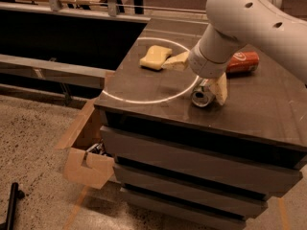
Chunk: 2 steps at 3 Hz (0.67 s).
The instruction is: Knock 7up can over
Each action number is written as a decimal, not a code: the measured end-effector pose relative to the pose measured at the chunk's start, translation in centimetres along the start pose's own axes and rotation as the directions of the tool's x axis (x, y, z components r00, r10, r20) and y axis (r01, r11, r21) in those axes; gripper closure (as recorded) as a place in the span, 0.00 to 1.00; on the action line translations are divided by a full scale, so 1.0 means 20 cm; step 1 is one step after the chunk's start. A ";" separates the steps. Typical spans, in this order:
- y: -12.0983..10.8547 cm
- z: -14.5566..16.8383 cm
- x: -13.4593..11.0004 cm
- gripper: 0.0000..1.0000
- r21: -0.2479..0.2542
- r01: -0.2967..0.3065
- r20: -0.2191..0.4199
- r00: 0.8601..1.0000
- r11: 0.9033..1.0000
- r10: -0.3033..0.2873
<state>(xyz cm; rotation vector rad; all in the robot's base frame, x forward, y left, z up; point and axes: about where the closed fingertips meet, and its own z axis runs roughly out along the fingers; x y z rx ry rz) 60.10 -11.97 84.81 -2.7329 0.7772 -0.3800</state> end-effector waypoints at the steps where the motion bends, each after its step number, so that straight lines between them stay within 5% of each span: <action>1: 0.00 0.00 0.00 0.00 -0.001 -0.002 0.001 1.000 1.000 0.002; 2: 0.02 -0.01 0.01 0.00 0.004 -0.025 -0.001 1.000 1.000 0.025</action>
Offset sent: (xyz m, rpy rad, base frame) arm -0.0025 -0.0144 0.0048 0.0291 -0.0009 -0.0579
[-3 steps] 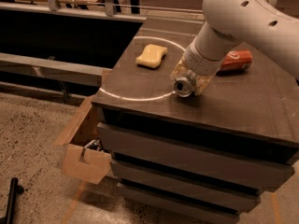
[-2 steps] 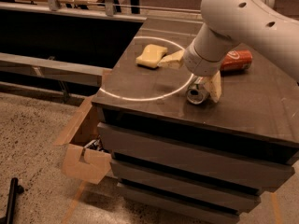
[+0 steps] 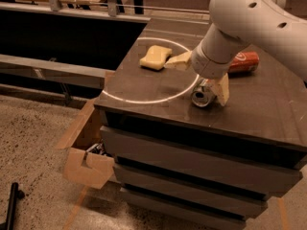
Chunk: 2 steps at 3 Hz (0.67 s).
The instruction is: Knock 7up can over
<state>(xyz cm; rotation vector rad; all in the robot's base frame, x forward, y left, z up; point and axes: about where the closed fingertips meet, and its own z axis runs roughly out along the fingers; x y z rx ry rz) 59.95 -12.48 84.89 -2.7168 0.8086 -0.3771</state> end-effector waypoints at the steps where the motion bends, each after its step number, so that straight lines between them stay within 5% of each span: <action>1: 0.05 -0.08 0.08 0.00 0.000 -0.038 -0.040 0.999 0.999 0.038; 2: 0.13 -0.15 0.13 0.00 -0.003 -0.083 -0.075 0.994 0.997 0.082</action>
Offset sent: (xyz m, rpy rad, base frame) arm -0.0050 -0.0670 0.0368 -0.0228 -0.0614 -0.1747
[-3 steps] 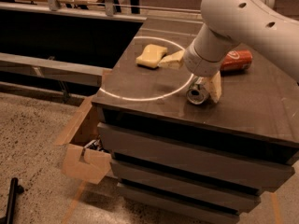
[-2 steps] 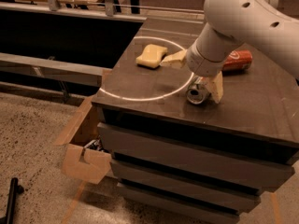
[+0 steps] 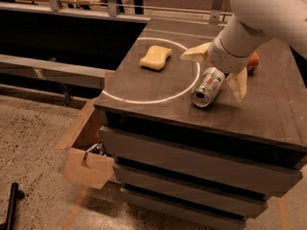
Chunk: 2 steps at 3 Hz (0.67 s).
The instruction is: Knock 7up can over
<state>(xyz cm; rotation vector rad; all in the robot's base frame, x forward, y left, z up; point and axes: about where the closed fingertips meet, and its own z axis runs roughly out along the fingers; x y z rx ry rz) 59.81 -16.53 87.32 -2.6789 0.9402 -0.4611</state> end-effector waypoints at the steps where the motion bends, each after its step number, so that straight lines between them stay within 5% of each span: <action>1: 0.14 -0.13 0.10 0.00 0.025 -0.136 -0.071 0.988 0.990 0.137; 2: 0.26 -0.27 0.21 0.00 0.181 -0.306 -0.090 0.941 0.935 0.326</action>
Offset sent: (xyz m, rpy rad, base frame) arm -0.0272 -0.1165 0.0634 0.3505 -0.2506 -0.4742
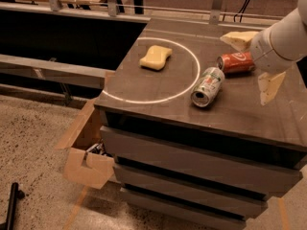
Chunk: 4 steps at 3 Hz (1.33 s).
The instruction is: Knock 7up can over
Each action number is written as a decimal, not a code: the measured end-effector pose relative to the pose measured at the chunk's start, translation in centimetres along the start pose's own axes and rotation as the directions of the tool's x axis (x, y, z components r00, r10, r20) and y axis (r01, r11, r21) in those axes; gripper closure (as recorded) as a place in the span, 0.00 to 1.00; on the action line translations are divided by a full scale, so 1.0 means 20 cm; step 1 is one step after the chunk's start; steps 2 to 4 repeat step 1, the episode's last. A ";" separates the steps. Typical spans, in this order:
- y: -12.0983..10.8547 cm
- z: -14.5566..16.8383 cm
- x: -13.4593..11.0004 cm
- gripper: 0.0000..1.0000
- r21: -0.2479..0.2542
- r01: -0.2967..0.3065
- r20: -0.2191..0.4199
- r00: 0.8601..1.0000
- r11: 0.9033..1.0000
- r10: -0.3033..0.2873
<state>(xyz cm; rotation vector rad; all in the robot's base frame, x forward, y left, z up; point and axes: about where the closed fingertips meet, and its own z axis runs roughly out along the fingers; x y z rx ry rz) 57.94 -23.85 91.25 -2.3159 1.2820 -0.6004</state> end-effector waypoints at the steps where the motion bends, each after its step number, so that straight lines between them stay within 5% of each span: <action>1: 0.00 0.00 0.00 0.00 -0.002 0.001 0.001 1.000 1.000 -0.001; 4: 0.00 0.00 0.00 0.00 -0.002 0.001 0.001 1.000 1.000 -0.001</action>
Offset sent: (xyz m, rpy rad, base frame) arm 0.0000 0.0000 0.0000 0.0000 0.0000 0.0000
